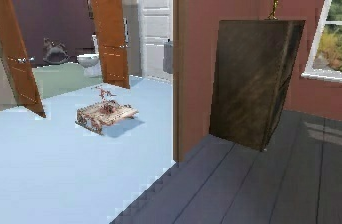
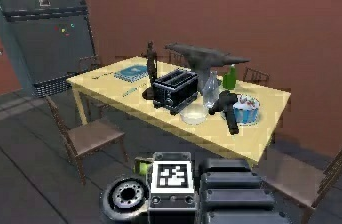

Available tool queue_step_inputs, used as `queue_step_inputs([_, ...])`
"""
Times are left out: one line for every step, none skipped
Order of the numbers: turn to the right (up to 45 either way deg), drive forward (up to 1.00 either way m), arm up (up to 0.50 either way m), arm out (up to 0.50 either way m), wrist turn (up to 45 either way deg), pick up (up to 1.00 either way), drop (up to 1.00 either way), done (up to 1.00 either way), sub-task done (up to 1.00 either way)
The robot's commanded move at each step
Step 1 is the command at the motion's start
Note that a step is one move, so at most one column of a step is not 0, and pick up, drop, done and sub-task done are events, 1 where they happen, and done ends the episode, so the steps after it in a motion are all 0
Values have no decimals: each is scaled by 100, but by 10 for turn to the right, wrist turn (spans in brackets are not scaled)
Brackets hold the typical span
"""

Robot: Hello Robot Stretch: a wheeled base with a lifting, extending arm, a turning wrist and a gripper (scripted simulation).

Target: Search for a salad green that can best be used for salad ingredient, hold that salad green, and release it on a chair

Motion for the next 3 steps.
queue_step_inputs([-30,0,0,0,0,0,0,0,0])
queue_step_inputs([450,0,0,0,0,0,0,0,0])
queue_step_inputs([450,0,0,0,0,0,0,0,0])
